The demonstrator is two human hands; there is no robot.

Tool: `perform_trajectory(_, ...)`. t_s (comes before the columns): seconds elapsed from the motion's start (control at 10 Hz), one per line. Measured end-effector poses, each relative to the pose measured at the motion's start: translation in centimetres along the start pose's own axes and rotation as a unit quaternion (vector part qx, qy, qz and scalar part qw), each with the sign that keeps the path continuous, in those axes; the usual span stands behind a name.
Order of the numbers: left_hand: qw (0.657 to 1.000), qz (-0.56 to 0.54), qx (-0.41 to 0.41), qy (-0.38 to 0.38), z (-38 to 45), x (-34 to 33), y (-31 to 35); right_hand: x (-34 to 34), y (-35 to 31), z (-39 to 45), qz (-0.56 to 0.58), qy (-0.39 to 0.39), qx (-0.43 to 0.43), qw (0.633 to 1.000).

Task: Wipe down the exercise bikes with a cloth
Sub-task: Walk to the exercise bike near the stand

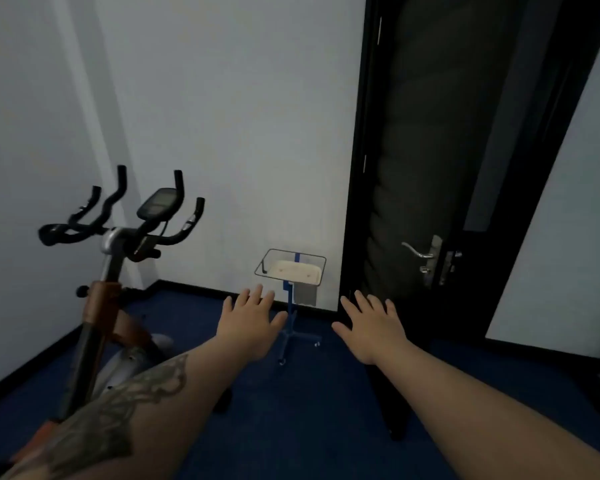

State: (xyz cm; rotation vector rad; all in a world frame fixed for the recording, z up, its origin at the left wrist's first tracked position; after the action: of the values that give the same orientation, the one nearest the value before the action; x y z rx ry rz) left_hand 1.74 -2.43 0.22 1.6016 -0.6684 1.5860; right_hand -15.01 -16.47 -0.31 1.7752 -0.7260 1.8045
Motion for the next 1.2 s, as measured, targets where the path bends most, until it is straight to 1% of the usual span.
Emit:
perform_trajectory(0.1,1.0,0.01,0.002,-0.018,4.8,-2.6,0.9,-1.8,1.8,4.7,-0.002,-0.014,-0.004,1.0)
perform_trajectory(0.2,0.999,0.014,0.001,-0.038,9.8,-4.9,1.8,-3.3,4.2,9.6,-0.009,-0.018,0.011,1.0)
perform_trajectory(0.4,0.999,0.006,0.029,-0.035,19.5,-6.8,2.5,-3.9,9.6,19.5,-0.04,-0.018,0.016,0.999)
perform_trajectory(0.5,0.998,-0.005,0.039,-0.046,22.9,-8.3,2.7,-4.9,10.2,23.7,-0.027,-0.023,0.022,0.999)
perform_trajectory(0.8,0.99,-0.03,0.077,-0.114,35.1,-14.7,-0.1,-11.1,7.5,37.9,0.013,-0.07,0.062,0.996)
perform_trajectory(1.0,0.985,-0.038,0.076,-0.152,45.4,-18.9,-3.0,-15.2,6.4,47.5,0.017,-0.12,0.055,0.991)
perform_trajectory(1.1,0.984,-0.029,0.06,-0.166,50.3,-20.8,-3.8,-16.4,7.0,52.1,0.025,-0.125,0.053,0.99)
perform_trajectory(1.2,0.98,-0.032,0.062,-0.187,54.5,-22.9,-3.5,-17.6,8.5,56.0,0.029,-0.151,0.044,0.987)
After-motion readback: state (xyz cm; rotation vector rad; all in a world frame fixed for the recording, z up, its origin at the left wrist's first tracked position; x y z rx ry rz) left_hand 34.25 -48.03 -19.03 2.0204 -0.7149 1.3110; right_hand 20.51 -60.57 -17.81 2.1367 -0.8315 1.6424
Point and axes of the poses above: each hand's wrist, its own z-axis towards the middle knuckle, its own x-axis out of the back of the hand, y = z × x, the point moved 3 cm from there along z, towards the middle knuckle
